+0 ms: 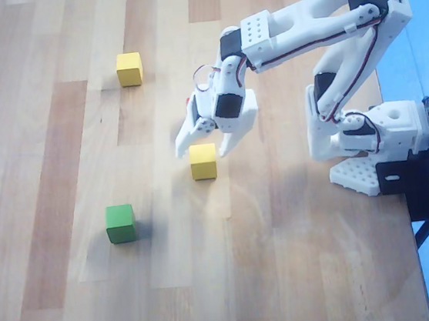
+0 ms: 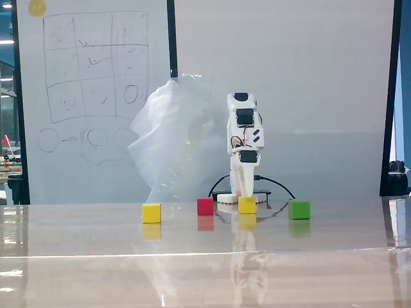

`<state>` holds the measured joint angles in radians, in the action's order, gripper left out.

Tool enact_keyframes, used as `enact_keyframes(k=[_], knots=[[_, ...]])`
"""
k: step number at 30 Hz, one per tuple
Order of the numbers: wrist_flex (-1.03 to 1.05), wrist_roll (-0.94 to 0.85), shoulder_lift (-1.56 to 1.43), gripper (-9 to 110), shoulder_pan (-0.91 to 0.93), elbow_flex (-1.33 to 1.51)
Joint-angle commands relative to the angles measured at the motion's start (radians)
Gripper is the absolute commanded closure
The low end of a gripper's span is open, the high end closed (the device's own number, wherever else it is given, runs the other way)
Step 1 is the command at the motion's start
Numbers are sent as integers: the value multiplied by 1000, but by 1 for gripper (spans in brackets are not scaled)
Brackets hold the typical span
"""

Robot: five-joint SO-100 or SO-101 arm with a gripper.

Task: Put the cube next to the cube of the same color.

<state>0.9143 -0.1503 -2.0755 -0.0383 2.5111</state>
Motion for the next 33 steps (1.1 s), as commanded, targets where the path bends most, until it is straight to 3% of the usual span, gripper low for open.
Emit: enact_keyframes(k=[1,13,18,27,33], knots=[[-40,8,29,76,3,-15],[6,11,196,102,-3,-137],[52,-3,149,101,2,-245],[440,-12,-31,102,25,-649],[430,-153,8,102,181,-813]])
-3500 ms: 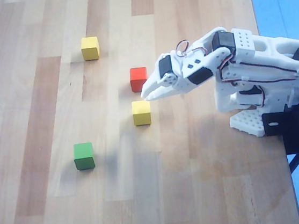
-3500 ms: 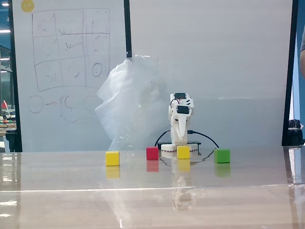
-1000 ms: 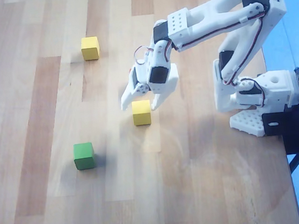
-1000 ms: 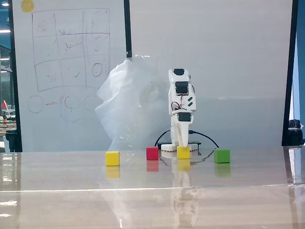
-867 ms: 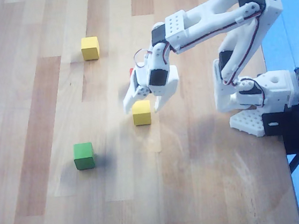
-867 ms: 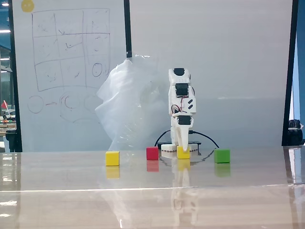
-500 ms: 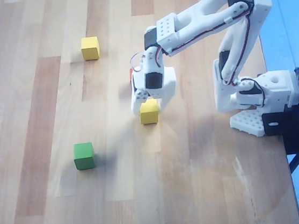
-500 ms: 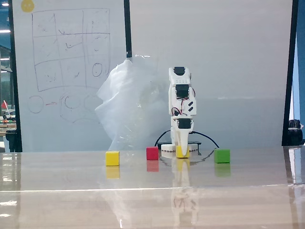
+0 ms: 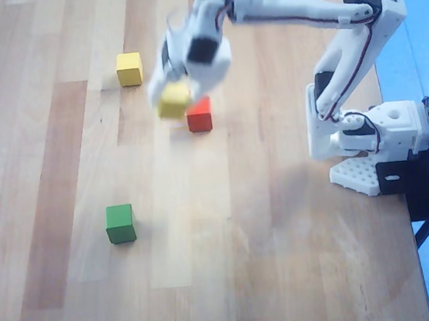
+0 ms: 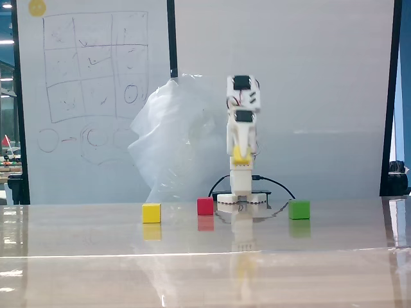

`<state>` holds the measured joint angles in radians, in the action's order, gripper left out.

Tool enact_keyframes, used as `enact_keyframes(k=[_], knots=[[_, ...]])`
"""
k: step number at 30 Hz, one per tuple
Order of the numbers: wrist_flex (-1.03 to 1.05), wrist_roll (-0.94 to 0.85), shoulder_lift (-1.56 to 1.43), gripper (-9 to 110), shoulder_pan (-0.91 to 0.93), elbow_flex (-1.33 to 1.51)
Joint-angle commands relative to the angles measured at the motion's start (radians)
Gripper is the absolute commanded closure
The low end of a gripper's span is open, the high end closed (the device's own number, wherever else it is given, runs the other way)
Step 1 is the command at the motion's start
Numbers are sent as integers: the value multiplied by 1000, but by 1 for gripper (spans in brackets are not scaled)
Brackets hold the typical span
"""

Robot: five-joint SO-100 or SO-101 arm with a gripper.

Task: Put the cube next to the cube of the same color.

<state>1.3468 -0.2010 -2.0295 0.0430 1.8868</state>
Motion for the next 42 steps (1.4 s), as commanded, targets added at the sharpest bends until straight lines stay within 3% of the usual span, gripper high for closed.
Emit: enact_keyframes(k=[1,8,25,42], knots=[[-8,-149,-17,102,130,-207],[-69,-347,210,102,325,-339],[-229,-353,739,102,370,-675],[-316,-353,913,102,431,-686]])
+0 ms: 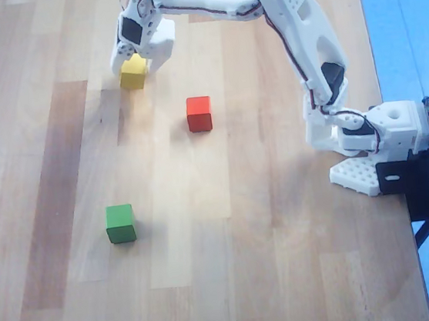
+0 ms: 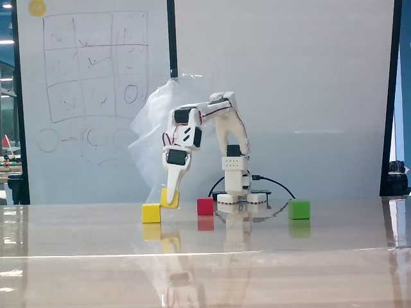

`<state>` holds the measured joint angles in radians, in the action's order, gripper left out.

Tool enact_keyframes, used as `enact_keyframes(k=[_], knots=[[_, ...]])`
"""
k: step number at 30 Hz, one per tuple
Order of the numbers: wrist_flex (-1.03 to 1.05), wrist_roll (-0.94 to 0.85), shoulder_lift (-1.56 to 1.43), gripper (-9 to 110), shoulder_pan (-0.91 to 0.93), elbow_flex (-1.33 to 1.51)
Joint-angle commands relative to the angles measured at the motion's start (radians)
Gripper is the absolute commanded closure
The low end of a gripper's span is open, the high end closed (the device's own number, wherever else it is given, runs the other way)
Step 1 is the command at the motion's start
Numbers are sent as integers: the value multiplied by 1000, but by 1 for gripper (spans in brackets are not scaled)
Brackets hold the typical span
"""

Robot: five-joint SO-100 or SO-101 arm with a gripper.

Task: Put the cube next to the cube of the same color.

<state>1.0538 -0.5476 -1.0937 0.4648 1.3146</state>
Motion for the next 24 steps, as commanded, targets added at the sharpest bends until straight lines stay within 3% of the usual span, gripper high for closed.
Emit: enact_keyframes(k=[1,19,24], knots=[[-23,-6,-14,102,8,-114],[-141,-5,69,101,6,-115],[-133,-6,69,93,6,-107]])
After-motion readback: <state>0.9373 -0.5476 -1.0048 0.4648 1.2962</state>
